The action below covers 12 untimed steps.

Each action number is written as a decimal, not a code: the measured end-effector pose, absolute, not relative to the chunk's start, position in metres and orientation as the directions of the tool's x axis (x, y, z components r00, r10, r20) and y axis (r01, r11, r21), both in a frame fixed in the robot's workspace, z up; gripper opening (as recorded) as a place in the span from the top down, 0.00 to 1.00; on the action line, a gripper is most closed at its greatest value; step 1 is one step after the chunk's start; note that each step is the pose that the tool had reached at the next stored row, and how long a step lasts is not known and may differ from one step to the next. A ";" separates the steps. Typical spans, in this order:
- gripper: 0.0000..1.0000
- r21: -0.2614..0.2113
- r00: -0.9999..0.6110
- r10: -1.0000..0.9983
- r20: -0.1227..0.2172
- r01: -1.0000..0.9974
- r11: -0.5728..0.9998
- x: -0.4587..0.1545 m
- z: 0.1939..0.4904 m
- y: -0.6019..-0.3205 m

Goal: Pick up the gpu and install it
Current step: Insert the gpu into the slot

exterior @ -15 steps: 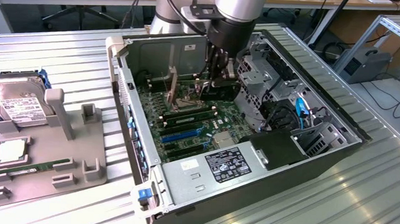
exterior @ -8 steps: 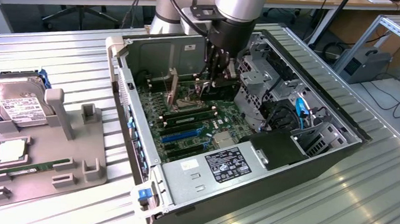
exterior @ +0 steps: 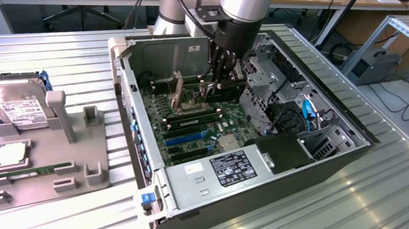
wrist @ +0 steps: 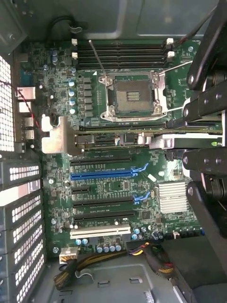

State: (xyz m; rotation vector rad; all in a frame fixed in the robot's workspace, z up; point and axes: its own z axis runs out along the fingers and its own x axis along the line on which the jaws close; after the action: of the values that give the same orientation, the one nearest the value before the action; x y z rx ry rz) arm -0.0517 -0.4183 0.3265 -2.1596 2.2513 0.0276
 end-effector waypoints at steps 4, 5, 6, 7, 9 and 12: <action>0.73 -0.002 -0.005 -1.000 -0.028 -1.000 0.005 -0.052 0.327 -0.418; 0.73 -0.002 0.003 -1.000 -0.028 -1.000 -0.003 -0.052 0.327 -0.418; 0.73 -0.002 0.012 -1.000 -0.028 -1.000 -0.012 -0.052 0.327 -0.418; 0.73 -0.002 0.020 -0.999 -0.028 -1.000 -0.020 -0.052 0.326 -0.418; 0.73 -0.002 0.034 -0.999 -0.028 -0.999 -0.034 -0.052 0.326 -0.418; 0.73 -0.002 0.040 -0.999 -0.028 -0.999 -0.040 -0.052 0.327 -0.418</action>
State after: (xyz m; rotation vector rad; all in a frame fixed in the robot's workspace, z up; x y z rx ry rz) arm -0.0517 -0.4183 0.3265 -2.2497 2.1623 0.0289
